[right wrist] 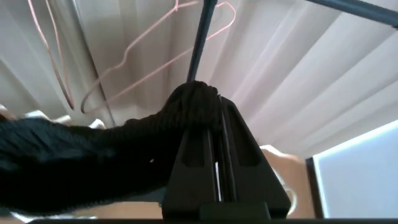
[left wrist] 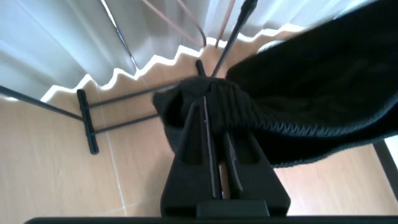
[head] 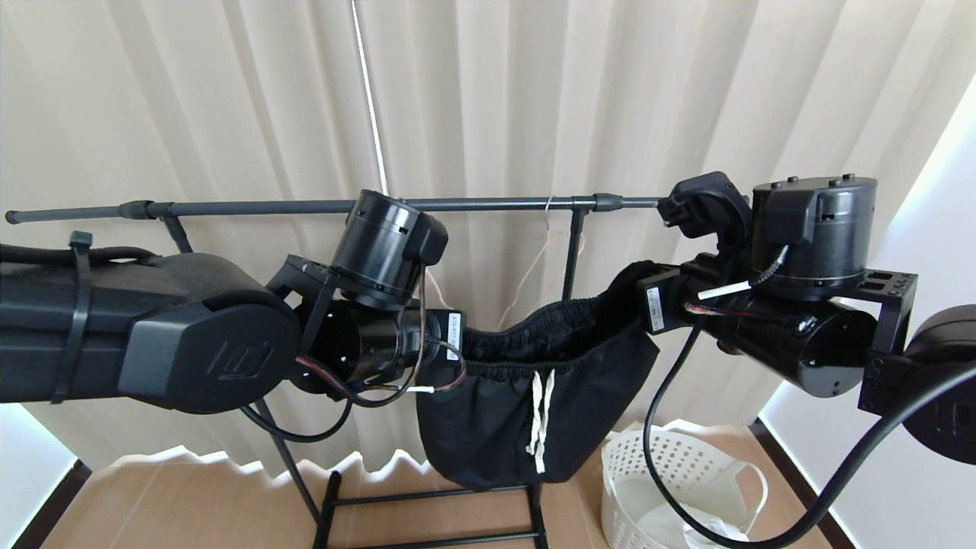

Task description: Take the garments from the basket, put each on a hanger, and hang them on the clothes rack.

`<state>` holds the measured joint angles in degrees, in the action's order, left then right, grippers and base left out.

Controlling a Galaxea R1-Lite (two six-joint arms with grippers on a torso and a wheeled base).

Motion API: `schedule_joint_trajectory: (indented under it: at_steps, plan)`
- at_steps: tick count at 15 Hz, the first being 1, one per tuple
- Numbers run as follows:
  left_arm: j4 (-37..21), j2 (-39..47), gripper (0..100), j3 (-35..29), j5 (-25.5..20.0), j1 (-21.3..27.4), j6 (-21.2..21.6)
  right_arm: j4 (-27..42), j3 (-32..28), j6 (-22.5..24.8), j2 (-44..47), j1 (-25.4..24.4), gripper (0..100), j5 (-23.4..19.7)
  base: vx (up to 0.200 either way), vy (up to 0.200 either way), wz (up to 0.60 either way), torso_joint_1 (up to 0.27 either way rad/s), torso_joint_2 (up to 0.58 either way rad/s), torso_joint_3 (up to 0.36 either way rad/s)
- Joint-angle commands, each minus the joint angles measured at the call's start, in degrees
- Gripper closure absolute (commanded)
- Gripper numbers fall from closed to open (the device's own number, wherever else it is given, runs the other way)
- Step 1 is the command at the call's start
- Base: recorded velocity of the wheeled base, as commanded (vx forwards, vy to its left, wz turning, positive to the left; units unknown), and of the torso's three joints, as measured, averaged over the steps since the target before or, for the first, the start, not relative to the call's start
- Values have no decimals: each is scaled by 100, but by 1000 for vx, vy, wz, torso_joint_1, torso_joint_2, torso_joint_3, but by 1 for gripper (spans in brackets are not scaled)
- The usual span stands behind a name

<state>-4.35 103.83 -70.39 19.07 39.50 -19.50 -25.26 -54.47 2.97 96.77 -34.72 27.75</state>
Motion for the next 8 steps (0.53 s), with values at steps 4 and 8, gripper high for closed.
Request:
schedule_joint_trajectory:
  at_steps: [4, 8]
  plan:
    - [31, -29, 100, -133, -8, -153, 43, -427, 481, 186, 132, -228, 100, 55, 0, 0, 0, 0, 0, 0]
    - [57, 50, 100, -142, -17, -162, 114, -445, 560, 291, 140, -518, 100, 407, 0, 0, 0, 0, 0, 0]
